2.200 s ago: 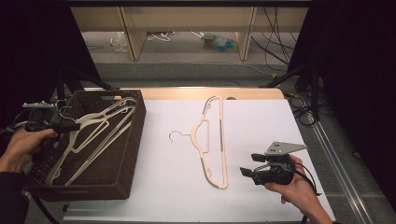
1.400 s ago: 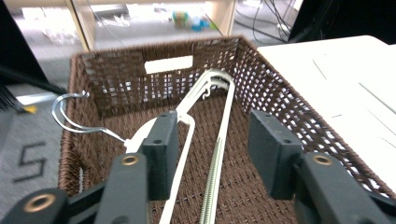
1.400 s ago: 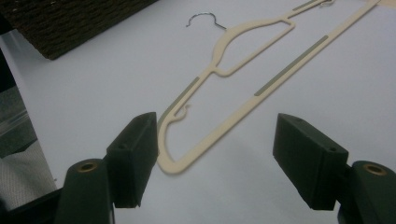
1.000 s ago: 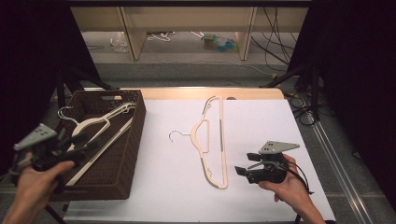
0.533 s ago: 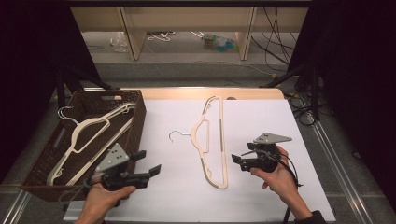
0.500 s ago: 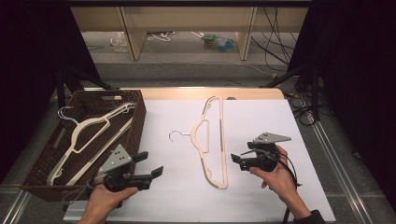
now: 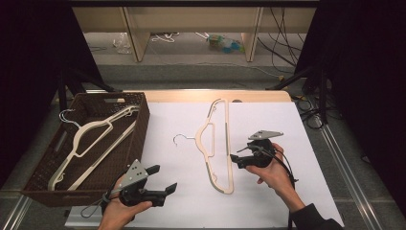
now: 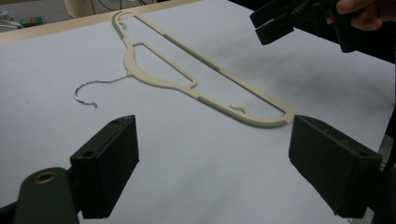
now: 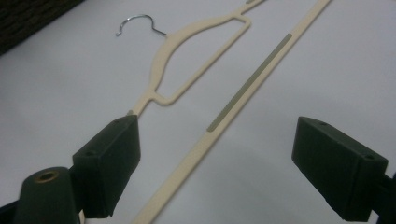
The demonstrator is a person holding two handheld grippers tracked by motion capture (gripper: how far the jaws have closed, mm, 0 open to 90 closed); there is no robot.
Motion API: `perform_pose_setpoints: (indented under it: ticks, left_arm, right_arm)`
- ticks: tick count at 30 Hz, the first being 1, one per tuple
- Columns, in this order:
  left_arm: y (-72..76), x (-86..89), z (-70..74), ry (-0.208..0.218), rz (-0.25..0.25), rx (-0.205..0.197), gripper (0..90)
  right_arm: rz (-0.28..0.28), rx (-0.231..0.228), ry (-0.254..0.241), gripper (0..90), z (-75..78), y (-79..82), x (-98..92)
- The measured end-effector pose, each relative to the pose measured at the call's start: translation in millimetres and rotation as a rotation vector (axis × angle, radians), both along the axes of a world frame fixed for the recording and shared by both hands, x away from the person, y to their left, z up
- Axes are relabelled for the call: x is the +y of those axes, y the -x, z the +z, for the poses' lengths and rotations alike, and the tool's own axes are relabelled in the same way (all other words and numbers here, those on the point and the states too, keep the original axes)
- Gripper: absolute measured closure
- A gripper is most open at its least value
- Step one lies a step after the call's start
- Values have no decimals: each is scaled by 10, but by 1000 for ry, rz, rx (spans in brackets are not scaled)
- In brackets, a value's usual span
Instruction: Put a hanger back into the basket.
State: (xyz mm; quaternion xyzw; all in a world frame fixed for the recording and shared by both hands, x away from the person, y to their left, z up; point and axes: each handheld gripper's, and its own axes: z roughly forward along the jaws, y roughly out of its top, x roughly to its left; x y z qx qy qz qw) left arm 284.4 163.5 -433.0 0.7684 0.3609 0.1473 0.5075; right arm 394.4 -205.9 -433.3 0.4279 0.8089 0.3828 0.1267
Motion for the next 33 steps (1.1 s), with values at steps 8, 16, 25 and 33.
perform_pose_setpoints:
  ticks: [8,16,25,33]
  left_arm:
    - [12,40,-52,16,-1,25,163]
    - [5,21,-60,-1,-13,27,166]
    - [12,30,-52,7,-14,28,173]
    - [12,33,-49,8,-15,29,176]
  right_arm:
    - [-41,58,60,163,-64,-269,136]
    - [-56,90,87,198,-151,-441,271]
    - [-54,183,146,327,-250,-607,445]
    - [-51,217,199,374,-274,-653,502]
